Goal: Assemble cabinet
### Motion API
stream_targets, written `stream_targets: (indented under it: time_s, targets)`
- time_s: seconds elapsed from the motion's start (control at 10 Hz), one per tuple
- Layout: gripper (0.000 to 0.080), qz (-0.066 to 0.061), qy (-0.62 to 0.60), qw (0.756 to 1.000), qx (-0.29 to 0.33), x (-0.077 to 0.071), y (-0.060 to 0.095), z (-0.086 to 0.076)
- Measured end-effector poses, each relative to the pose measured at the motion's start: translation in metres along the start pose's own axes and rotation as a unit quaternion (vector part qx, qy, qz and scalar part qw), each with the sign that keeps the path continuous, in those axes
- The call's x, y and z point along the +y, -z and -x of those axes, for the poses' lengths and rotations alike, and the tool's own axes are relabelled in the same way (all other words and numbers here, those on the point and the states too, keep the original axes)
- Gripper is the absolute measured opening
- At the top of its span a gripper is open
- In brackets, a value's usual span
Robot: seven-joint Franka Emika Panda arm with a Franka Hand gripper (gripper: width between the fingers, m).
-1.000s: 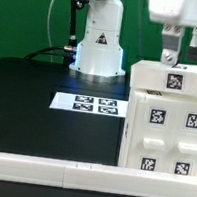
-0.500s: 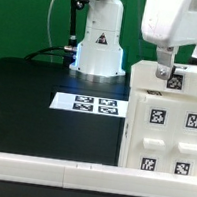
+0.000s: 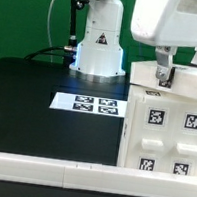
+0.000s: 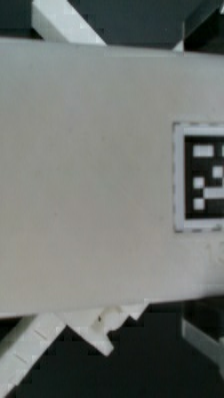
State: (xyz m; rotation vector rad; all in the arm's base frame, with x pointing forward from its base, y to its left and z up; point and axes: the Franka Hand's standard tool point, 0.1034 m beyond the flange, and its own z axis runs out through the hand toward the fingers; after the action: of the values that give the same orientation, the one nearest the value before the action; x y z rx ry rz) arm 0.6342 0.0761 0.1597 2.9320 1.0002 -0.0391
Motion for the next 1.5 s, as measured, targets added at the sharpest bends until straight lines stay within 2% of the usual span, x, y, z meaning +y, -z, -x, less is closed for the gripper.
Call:
stream_targets:
  time_s: [0.2,0.4,0.5,0.6,1.0,1.1,1.2,1.3,1.4,1.5]
  targets:
    - [0.0552,0.001,-0.098,0.995,0.001,-0.0005,-0.0004,-0.0004]
    - [0.0552,0.005,-0.237,0.971,0.002,-0.0021,-0.0007,-0.0016]
    - [0.0552,0.0,-0.317,0.949,0.003,-0.0017,-0.0011,-0.0012]
    - [0.0552,-0.019,-0.39,0.921,0.008,0.0,-0.001,-0.0009]
    - [0.0554,-0.02,-0.529,0.848,0.005,-0.0003,-0.0013,-0.0013]
    - [0.0554,-0.021,-0.583,0.812,0.002,-0.0008,-0.002,-0.0003]
    - [0.0554,-0.022,-0.666,0.746,0.007,-0.0014,-0.0019,-0.0011]
    - [0.0554,-0.024,-0.746,0.665,0.019,-0.0027,-0.0019,-0.0004]
    - [0.0554,-0.026,-0.773,0.633,0.025,-0.0021,-0.0014,-0.0009]
    - [0.0554,-0.026,-0.783,0.621,0.024,-0.0018,-0.0014,-0.0009]
